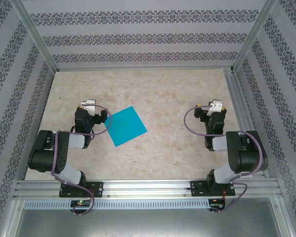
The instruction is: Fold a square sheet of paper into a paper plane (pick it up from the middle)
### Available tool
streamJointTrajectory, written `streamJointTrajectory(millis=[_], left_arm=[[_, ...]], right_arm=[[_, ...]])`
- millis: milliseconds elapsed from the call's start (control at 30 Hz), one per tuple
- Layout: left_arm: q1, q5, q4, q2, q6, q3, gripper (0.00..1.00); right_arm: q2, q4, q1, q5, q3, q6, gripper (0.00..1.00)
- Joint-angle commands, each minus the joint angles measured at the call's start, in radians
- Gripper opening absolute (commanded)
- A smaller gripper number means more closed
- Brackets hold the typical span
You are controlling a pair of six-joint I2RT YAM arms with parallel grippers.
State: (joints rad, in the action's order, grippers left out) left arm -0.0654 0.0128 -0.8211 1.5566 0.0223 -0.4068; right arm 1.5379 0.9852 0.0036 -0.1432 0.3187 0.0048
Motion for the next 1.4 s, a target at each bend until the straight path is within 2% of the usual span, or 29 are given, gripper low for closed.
streamJointTrajectory(millis=[0,633,767,833,900,1000,1100,1233,1367], left_arm=[[0.010,-0.005,-0.006,0.005,0.009,-0.010,1.00],[0.011,-0.005,-0.004,0.006,0.010,-0.012,1.00],[0.010,0.006,-0.008,0.000,0.007,-0.010,1.00],[0.011,0.046,0.047,-0.025,-0.011,-0.029,1.00],[0.010,0.062,0.147,-0.063,-0.018,-0.068,1.00],[0.010,0.082,0.325,-0.111,-0.042,-0.136,1.00],[0.010,0.106,0.424,-0.153,-0.078,-0.172,1.00],[0.010,0.123,0.529,-0.251,-0.172,-0.195,1.00],[0.011,0.091,0.717,-0.328,-0.318,-0.279,1.00]], right_arm=[[-0.002,0.012,-0.008,0.023,0.017,0.004,0.98],[-0.002,0.001,-0.022,0.051,0.045,0.013,0.98],[-0.004,0.042,-0.022,0.048,0.030,0.015,0.98],[-0.023,0.105,-0.021,0.044,-0.025,0.016,0.98],[-0.067,0.089,-0.017,0.001,-0.038,0.019,0.98],[-0.174,-0.084,0.007,-0.063,-0.003,0.005,0.98],[-0.291,-0.332,0.046,-0.136,0.081,0.015,0.98],[-0.386,-0.703,0.090,-0.175,0.237,0.155,0.98],[-0.370,-1.045,0.135,-0.151,0.411,0.333,0.98]])
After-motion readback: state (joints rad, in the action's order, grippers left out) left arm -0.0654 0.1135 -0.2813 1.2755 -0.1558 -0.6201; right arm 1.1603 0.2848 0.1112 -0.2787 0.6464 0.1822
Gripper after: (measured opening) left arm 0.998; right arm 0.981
